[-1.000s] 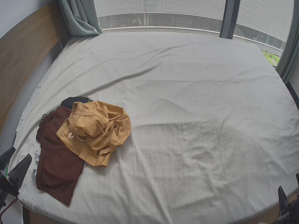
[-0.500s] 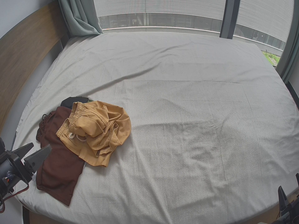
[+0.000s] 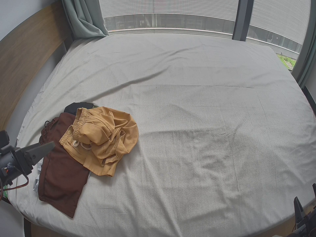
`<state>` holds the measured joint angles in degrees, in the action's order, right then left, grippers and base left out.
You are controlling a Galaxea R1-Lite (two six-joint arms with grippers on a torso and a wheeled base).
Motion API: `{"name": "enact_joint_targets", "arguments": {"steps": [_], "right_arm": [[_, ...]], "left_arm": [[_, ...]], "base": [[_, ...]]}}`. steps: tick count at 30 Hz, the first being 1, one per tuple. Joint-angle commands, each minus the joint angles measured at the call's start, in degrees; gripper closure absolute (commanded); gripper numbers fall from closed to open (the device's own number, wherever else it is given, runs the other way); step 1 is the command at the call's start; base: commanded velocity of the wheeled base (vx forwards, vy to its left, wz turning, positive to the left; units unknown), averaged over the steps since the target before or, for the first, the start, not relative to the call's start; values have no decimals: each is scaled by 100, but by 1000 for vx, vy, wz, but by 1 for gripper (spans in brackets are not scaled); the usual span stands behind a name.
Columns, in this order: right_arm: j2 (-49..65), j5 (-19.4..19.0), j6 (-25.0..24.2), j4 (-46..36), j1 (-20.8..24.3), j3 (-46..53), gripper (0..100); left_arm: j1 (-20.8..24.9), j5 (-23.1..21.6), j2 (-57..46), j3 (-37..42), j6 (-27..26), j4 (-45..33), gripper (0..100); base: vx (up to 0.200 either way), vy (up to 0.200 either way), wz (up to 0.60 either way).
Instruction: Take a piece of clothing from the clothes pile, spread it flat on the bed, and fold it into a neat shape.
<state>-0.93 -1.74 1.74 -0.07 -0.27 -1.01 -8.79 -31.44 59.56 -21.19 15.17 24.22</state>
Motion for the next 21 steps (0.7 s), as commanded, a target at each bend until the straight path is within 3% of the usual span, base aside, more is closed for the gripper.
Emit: {"name": "enact_joint_targets", "arguments": {"steps": [1,7,21], "right_arm": [[93,-1,1,7,0,101,0],[93,-1,-7,7,0,101,0],[93,7,-7,-1,0,101,0]], "left_arm": [[-185,-55,802,-140,-14,373,0],[-185,-73,1585,-175,-198,1137,0],[-185,-407,2965,-703,-365,1814,0]], "base": [[0,0,0],[0,0,0],[0,0,0]]}}
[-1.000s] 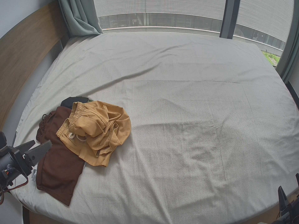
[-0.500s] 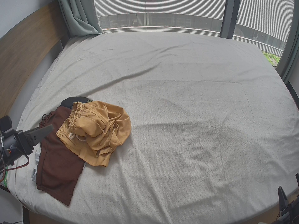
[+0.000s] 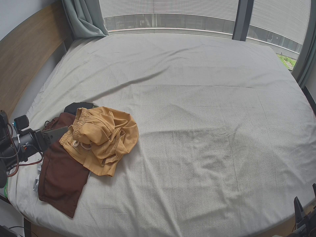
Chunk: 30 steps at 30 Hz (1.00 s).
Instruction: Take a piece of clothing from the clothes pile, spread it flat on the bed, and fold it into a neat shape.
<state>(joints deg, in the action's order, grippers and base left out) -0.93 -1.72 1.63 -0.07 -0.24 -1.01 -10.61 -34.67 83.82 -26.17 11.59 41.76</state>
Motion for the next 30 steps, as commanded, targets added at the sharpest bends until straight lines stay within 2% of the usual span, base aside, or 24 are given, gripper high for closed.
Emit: {"name": "enact_joint_targets", "arguments": {"steps": [1,13,30], "right_arm": [[93,5,-5,-1,-2,101,0],[93,-4,4,-1,7,101,0],[93,5,-23,-1,-2,101,0]], "left_arm": [[-3,-93,583,-239,-8,60,0],[6,-330,1453,-1092,-8,51,0],[67,-356,2455,-1988,1,157,0]], "base": [[0,0,0],[0,0,0],[0,0,0]]}}
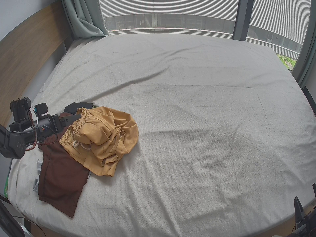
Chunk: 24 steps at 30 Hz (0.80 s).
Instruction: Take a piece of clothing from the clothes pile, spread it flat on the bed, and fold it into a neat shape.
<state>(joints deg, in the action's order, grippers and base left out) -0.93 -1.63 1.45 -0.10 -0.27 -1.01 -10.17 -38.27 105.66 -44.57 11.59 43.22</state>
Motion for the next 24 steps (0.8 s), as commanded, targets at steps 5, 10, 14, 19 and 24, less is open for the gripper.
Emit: {"name": "enact_joint_targets", "arguments": {"steps": [5,10,14,19,24], "right_arm": [[93,-4,-22,1,0,101,0],[93,-4,-22,1,0,101,0],[93,-4,-22,1,0,101,0],[93,-4,-22,1,0,101,0],[93,-4,-31,1,0,101,0]], "left_arm": [[59,-85,535,-360,1,20,0],[129,-164,728,-579,10,11,0],[164,-190,878,-702,10,20,0],[208,-392,957,-729,18,38,0],[305,-401,1062,-746,18,126,0]], "base": [[0,0,0],[0,0,0],[0,0,0],[0,0,0],[0,0,0]]}}
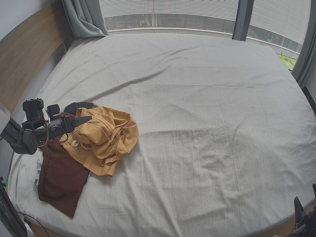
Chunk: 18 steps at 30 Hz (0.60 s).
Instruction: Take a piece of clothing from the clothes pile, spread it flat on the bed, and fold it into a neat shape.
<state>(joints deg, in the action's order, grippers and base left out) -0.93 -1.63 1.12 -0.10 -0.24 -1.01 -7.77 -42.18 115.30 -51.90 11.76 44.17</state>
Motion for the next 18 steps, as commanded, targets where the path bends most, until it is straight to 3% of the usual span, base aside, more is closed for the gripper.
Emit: {"name": "enact_joint_targets", "arguments": {"steps": [1,18], "right_arm": [[93,-4,2,1,-2,101,0],[93,-4,-7,1,-2,101,0]], "left_arm": [[91,-1,124,-14,1,66,0],[249,8,450,-137,133,373,0]], "base": [[0,0,0],[0,0,0]]}}
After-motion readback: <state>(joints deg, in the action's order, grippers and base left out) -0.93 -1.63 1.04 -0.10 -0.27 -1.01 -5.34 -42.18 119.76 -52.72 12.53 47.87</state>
